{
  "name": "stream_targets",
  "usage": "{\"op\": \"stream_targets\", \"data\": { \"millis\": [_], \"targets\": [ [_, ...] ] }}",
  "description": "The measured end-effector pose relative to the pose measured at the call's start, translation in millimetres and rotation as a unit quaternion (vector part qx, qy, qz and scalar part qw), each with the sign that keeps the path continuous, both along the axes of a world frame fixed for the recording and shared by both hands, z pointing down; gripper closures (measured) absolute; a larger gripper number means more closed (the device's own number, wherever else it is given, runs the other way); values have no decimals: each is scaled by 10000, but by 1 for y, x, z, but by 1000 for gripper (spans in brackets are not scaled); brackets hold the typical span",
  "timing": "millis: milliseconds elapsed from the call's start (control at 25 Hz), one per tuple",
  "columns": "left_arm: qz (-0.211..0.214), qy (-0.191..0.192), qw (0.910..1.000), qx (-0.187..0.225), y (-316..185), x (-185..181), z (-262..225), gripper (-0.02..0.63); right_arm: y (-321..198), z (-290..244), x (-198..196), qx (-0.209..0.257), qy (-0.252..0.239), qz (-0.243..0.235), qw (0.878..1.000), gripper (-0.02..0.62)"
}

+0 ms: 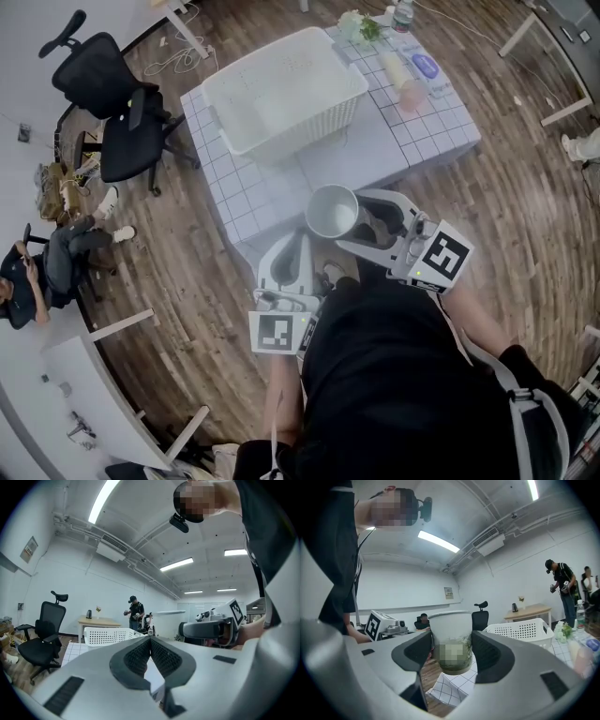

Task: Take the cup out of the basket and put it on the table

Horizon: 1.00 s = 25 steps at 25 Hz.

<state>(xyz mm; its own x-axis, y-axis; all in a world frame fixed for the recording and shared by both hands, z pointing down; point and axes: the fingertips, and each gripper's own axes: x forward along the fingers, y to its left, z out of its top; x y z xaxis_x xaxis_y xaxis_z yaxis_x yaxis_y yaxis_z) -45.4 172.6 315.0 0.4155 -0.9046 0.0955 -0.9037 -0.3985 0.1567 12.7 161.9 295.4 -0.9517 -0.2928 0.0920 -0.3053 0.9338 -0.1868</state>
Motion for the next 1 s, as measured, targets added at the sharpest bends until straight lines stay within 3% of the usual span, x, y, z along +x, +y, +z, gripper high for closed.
{"op": "stream_targets", "data": {
  "millis": [320, 720, 1000],
  "targets": [
    [82, 126, 9999, 31, 35, -2, -4, 597, 30, -1, 7, -55, -56, 200, 9998, 321],
    [-198, 121, 9997, 85, 37, -6, -12, 597, 36, -18, 2, 138, -130, -263, 9995, 321],
    [-222, 87, 9996, 118, 22, 15, -21, 597, 25, -24, 23, 90, -165, -370, 9991, 321]
  ]
}}
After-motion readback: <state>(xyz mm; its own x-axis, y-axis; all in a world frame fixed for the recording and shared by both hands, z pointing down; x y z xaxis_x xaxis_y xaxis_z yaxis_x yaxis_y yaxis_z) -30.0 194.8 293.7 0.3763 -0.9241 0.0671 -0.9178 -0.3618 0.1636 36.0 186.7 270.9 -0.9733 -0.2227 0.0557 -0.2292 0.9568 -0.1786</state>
